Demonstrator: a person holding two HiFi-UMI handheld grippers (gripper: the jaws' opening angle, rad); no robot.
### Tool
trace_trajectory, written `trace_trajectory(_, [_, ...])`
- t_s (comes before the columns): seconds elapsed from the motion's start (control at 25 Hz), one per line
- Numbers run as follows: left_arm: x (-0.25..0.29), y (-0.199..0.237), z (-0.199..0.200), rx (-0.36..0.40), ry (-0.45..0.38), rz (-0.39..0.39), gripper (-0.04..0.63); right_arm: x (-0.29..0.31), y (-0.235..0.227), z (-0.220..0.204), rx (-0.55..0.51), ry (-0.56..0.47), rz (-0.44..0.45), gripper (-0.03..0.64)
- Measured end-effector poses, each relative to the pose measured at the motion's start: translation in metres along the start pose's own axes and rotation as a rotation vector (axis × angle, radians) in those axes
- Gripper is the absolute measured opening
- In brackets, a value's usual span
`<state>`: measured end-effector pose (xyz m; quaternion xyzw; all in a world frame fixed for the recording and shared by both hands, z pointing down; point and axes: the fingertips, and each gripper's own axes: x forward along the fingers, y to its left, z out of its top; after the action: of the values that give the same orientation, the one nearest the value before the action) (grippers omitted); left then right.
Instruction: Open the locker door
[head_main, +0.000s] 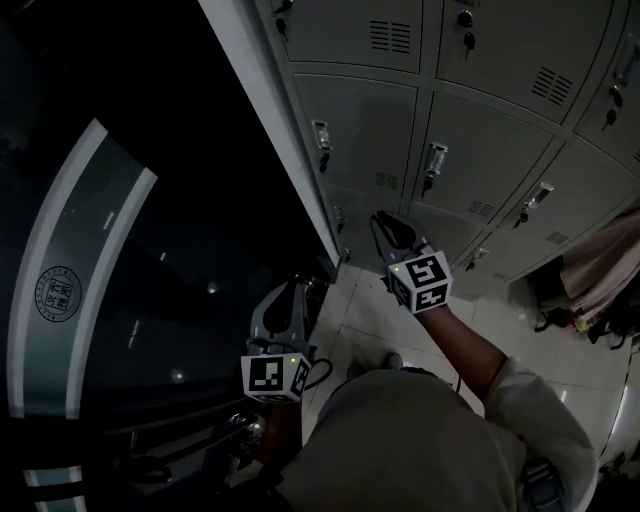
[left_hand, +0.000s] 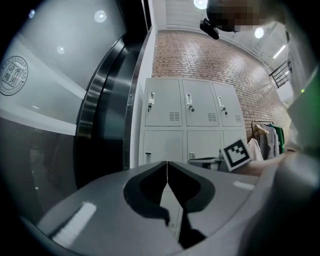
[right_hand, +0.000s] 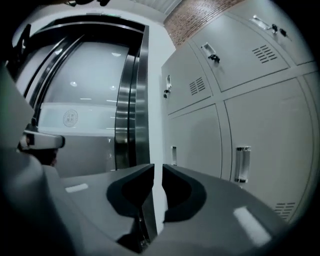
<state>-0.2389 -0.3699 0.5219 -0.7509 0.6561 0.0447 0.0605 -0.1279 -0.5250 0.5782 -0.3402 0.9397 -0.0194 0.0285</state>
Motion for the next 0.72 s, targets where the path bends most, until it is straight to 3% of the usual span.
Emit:
trace_trajectory(0.28, [-0.007, 0.022, -0.025, -0.009, 0.042, 0.015, 0.071, 0.105, -0.026, -0.045, -0.018, 0.111, -0.092, 0.069])
trace_trajectory(0.52, [-0.001, 0.035, -0.041, -0.017, 0.062, 0.010, 0.071, 0.177, -0.036, -0.054, -0.015, 0.163, -0.112, 0.083])
trace_trajectory(0.72, [-0.012, 0.047, -0.070, -0.042, 0.239, 0.014, 0.071, 0.224, -0.044, -0.071, -0.055, 0.227, -0.096, 0.067])
